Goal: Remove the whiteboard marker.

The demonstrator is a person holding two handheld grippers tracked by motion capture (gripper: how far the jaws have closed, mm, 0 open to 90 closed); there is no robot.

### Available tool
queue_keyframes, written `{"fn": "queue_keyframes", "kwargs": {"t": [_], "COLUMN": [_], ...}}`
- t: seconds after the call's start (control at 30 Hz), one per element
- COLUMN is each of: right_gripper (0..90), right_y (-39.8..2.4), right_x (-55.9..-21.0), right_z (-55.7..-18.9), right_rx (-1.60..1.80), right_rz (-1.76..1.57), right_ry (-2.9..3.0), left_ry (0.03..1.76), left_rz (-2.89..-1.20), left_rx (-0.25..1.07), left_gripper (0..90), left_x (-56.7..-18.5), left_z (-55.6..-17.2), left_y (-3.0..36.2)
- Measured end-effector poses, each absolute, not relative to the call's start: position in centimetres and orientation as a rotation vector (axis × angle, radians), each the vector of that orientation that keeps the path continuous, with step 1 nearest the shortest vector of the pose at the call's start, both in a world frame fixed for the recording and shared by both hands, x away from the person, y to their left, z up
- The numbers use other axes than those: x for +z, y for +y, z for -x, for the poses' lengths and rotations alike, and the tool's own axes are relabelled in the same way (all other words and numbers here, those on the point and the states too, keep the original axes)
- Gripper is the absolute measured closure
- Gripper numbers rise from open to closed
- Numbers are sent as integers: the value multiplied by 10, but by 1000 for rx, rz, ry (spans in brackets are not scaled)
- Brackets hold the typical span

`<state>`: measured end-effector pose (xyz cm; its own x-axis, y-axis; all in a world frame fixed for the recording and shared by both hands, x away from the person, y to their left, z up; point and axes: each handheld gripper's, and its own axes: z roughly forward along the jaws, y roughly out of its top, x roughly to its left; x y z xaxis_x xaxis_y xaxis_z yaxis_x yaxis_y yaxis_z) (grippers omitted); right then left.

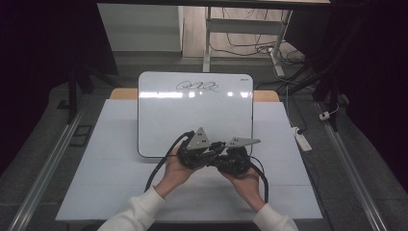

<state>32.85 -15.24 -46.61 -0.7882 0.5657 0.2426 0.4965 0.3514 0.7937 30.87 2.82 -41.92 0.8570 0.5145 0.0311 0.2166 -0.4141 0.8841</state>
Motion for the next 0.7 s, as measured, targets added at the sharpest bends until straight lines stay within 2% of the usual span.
{"fn": "queue_keyframes", "kwargs": {"t": [0.07, 0.17, 0.3, 0.53, 0.7], "right_gripper": [773, 774, 774, 774, 774], "right_y": [-153, -156, -161, -170, -174], "right_x": [-466, -463, -461, -460, -458], "right_z": [-328, -327, -328, -332, -332], "right_rx": [1447, 1462, 1472, 1485, 1510], "right_rz": [-985, -977, -988, -987, -961], "right_ry": [2512, 2483, 2452, 2401, 2364], "left_ry": [536, 556, 594, 724, 800], "left_rz": [-1998, -1964, -1924, -1918, -1935], "left_rx": [353, 330, 319, 348, 372], "left_gripper": [763, 630, 522, 413, 374], "left_x": [-419, -416, -413, -422, -436], "left_z": [-309, -310, -309, -300, -284], "left_y": [29, 39, 56, 105, 139]}}
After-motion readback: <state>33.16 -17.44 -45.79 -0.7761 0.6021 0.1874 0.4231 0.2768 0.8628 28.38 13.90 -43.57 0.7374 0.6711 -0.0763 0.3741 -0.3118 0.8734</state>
